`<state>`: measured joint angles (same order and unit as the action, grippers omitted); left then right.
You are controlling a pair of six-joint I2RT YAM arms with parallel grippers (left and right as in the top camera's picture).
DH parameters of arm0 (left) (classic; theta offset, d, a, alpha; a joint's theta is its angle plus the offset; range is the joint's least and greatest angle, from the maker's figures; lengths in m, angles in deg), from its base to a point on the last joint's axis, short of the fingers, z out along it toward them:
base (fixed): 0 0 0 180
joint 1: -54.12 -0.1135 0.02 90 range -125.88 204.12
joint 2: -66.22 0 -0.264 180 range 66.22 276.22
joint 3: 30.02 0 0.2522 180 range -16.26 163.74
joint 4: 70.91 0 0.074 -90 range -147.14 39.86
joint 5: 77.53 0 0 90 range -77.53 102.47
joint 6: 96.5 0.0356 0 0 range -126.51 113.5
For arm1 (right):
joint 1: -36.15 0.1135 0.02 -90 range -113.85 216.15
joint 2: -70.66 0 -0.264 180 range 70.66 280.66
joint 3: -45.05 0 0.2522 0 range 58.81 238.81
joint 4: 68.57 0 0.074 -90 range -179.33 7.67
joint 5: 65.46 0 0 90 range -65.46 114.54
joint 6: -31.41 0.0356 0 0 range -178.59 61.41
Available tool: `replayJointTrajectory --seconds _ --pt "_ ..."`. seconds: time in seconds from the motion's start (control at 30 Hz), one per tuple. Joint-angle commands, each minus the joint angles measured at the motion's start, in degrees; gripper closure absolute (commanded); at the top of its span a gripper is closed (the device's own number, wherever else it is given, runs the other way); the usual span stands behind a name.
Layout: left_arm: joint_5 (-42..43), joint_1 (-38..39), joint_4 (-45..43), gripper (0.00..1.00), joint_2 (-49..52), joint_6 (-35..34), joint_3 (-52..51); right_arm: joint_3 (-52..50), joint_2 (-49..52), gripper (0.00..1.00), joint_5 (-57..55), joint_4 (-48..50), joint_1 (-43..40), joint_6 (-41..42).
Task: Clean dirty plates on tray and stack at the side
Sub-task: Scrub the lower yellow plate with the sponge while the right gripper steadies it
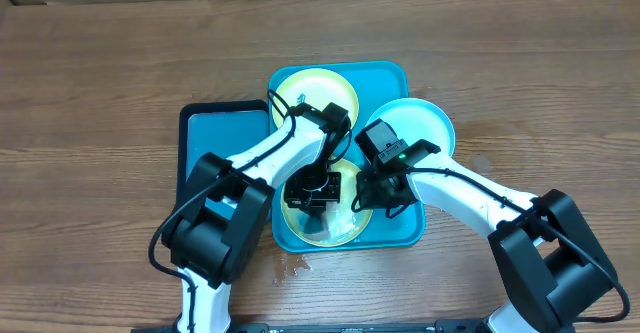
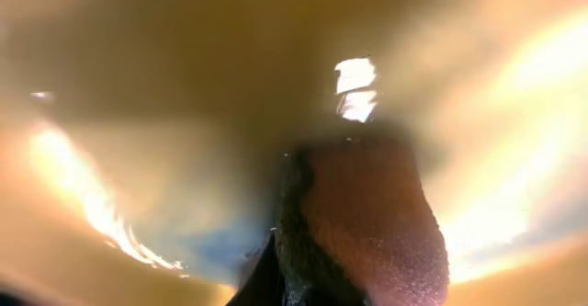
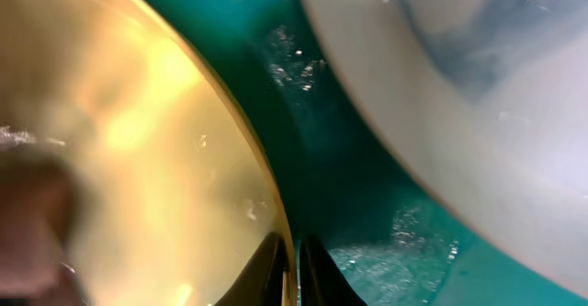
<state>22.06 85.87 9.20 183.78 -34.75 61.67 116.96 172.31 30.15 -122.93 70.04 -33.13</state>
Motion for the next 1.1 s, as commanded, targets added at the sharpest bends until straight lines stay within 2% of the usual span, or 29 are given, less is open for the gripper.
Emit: replayJointTrajectory --seconds 0.0,0.2,0.33,0.37,0.5,0.6,0.9,1.0,1.07 --pt "-29.1 -1.6 -0.3 0.96 2.4 -4.4 -2.4 -0.7 1.1 0.91 -4.1 -0.9 -0.6 -0.1" --pt "-36.6 -3.3 -0.6 0.96 0.2 -6.1 -1.9 -0.7 1.1 0.91 -4.1 -1.0 -0.6 -0.1" --pt "-34.5 -4.3 -2.8 0.96 0.0 -4.6 -1.2 -0.7 1.1 0.91 -4.1 -0.9 -0.6 -0.1" --pt "-32.2 -4.4 -3.8 0.96 0.0 -3.0 -1.2 -0.7 1.1 0.91 -4.1 -0.9 -0.6 -0.1" --pt "-10.8 -4.4 -8.9 0.96 0.0 5.7 -1.2 -0.7 1.1 0.91 -4.1 -0.9 -0.6 -0.1" --pt "3.4 -4.4 -11.8 0.96 0.1 7.1 -1.3 -0.7 1.1 0.91 -4.1 -0.9 -0.6 -0.1" --pt "22.9 -3.8 -20.3 0.96 0.1 7.7 -4.3 -0.7 1.1 0.91 -4.1 -0.9 -0.6 -0.1" --pt "26.6 -3.4 -24.8 0.96 0.1 7.4 -7.9 -0.7 1.1 0.91 -4.1 -0.9 -0.6 -0.1" --pt "29.0 -3.5 -24.6 0.96 0.1 7.2 -9.1 -0.7 1.1 0.91 -4.1 -1.1 -0.6 -0.1"
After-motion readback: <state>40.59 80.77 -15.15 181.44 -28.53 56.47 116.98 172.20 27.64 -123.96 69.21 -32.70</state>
